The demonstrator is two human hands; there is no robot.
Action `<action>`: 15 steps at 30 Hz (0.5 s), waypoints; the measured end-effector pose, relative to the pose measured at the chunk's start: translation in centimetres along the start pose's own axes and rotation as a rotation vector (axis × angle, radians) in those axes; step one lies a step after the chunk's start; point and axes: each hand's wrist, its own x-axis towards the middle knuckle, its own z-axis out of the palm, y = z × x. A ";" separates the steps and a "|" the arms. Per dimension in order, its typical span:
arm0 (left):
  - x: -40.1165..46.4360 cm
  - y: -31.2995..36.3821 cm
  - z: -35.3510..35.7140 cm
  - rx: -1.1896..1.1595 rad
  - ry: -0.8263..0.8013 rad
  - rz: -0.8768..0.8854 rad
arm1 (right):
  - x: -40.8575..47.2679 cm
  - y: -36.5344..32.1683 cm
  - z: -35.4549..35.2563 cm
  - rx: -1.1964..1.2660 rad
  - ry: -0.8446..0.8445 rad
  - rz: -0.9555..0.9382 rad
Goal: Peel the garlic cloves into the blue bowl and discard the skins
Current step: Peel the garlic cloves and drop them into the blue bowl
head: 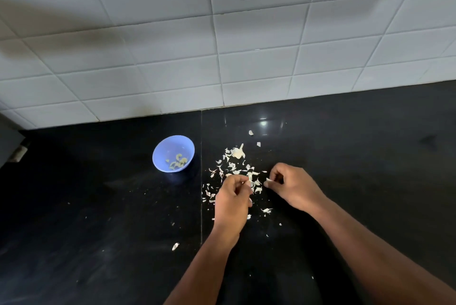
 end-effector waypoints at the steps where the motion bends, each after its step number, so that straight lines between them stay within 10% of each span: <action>1: 0.1 0.0 0.7 0.055 -0.015 0.028 | 0.2 0.5 -0.2 0.040 0.004 -0.004; 6: 1.0 0.5 3.0 0.329 -0.022 0.204 | 0.7 1.0 -1.0 0.630 -0.148 0.043; 15: 1.8 1.1 3.9 -0.078 -0.026 -0.049 | 1.1 2.0 0.0 0.940 -0.213 0.027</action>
